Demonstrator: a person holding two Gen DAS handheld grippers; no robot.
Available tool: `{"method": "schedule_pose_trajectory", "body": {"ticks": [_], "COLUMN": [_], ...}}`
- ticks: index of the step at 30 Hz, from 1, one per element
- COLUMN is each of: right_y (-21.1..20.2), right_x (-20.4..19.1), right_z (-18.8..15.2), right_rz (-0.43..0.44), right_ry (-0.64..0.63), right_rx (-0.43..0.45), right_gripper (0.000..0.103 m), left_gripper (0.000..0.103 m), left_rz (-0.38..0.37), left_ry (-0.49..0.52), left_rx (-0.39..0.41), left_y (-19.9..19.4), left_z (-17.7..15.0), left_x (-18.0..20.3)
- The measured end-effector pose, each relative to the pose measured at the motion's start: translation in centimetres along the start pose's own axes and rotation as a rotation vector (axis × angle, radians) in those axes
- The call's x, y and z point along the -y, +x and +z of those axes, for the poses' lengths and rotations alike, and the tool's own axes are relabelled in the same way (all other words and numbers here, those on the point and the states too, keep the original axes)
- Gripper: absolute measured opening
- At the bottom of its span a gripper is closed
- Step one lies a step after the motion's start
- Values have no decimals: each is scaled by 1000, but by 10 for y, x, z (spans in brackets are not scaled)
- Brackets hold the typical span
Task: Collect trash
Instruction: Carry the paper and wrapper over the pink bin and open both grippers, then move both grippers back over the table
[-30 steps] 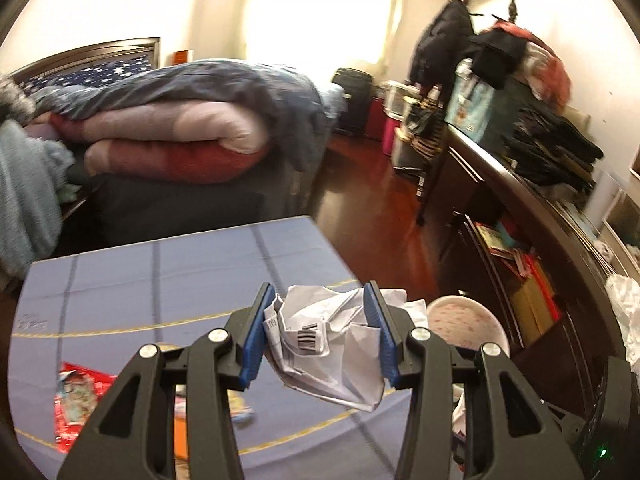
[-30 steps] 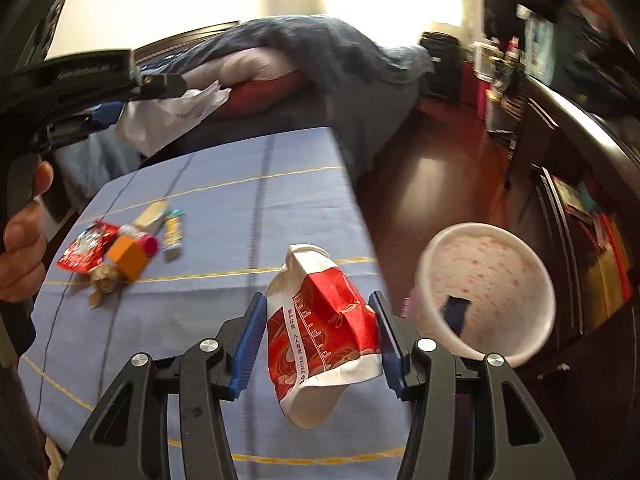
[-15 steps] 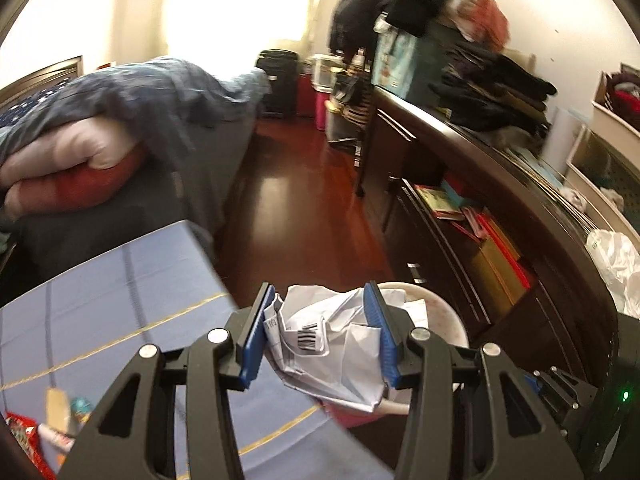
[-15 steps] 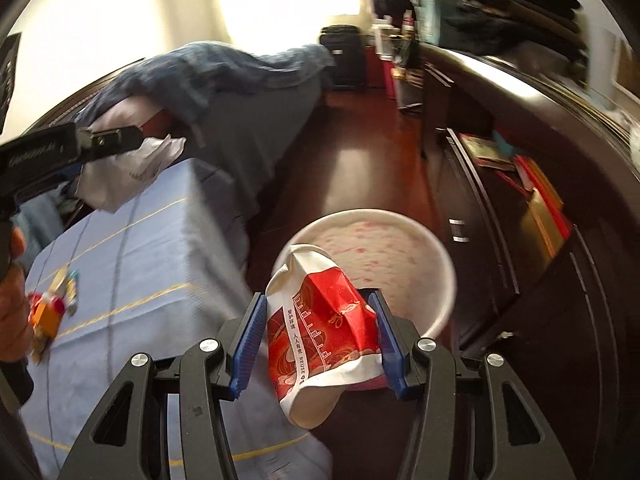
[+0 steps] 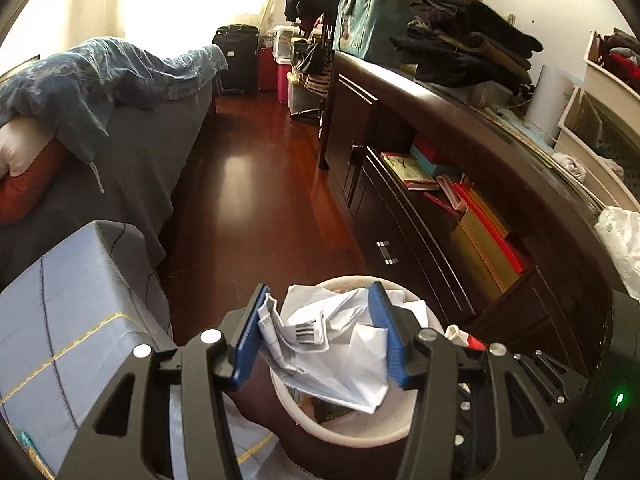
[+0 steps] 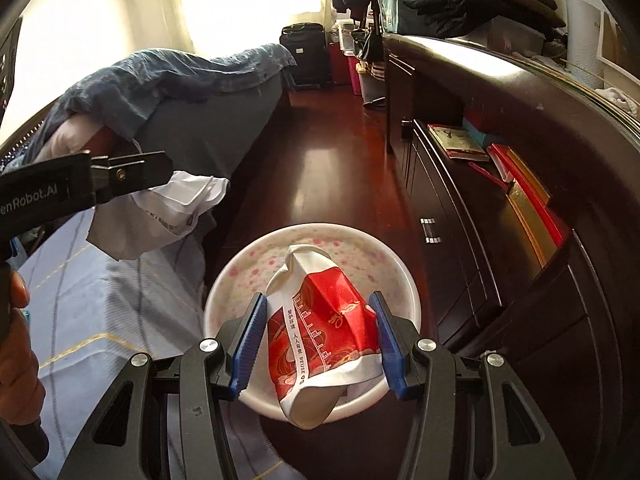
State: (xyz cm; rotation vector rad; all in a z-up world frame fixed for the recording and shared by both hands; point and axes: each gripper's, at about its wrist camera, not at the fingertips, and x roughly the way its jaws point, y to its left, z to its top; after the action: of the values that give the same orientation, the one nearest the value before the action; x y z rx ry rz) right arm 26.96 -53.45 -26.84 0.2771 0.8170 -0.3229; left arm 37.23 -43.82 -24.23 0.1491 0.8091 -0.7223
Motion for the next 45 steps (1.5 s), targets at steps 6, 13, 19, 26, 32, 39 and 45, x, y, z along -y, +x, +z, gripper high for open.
{"method": "schedule_pose_trajectory", "body": {"ticks": [6,13,19,26,32,39,45], "right_y": [21,23,12,-6,-24,-47,-62], "right_x": [0,6,6,-8,-33,-79,-121], "right_z": [1,-4,-7,-12,-19,-28,-37], "right_rz": [-37,-60,-48,-10,57,154,231], "right_ry": [-37,-24,-3,-8,-17,-103,-187], "right_rx": [42,31,18,4,-26,-38,-40], "right_gripper": [71,74,76,81,86,88,88], "left_gripper": [72,92,92,92,93,95,95], "left_rz": [-44,-41,-20,46,138,310,487], "left_ry": [-47,-52,-20,-2,-56,-194,-332], "left_rx": [-36,31,66,97,108,93,33], "left_y": [26,16,0,-31,-67,-117,-140], "left_z": [2,8,8,1,-13,-47,-84], "left_x": [-9,-8,1,-6,-35,-96,-149]}}
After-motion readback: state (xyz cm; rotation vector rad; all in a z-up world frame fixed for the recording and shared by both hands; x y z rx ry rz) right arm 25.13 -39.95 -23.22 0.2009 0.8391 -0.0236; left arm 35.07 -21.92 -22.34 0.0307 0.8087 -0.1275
